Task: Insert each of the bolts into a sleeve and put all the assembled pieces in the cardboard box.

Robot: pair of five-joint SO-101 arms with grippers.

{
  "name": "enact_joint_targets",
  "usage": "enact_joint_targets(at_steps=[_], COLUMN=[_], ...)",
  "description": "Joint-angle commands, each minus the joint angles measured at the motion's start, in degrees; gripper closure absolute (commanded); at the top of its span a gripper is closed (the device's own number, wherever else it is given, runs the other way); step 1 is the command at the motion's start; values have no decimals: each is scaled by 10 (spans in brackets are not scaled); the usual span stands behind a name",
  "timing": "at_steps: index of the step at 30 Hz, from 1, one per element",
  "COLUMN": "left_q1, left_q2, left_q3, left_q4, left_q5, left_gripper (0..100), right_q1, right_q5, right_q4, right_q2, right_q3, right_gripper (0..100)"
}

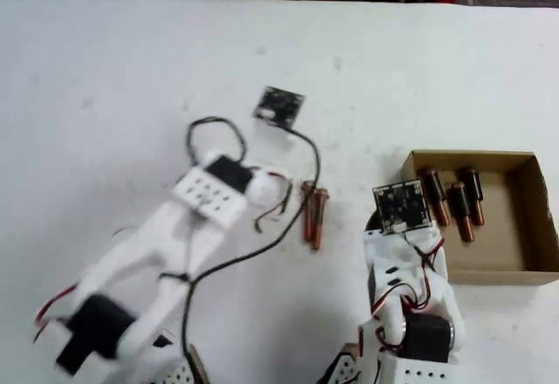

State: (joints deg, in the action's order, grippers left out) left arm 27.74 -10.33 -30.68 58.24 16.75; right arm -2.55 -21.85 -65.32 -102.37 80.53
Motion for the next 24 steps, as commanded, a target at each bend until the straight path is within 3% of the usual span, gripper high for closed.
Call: enact_joint_targets(at_steps=[1,7,13,24], left_q1=[21,23,22,0], left_q2=[92,190,260,312], left_q3=[98,183,236,249], left_q4=[-13,-10,-11,-4], left_q5=[80,217,255,254], left_gripper=[864,716,766,817], right_q1=[-9,-33,-39,-40], right_q5=[4,3,3,3], right_q4=[28,49,73,80], right_q2=[-7,-7,-7,-7], right_q3=[4,20,40,45], right_gripper=[983,983,983,983])
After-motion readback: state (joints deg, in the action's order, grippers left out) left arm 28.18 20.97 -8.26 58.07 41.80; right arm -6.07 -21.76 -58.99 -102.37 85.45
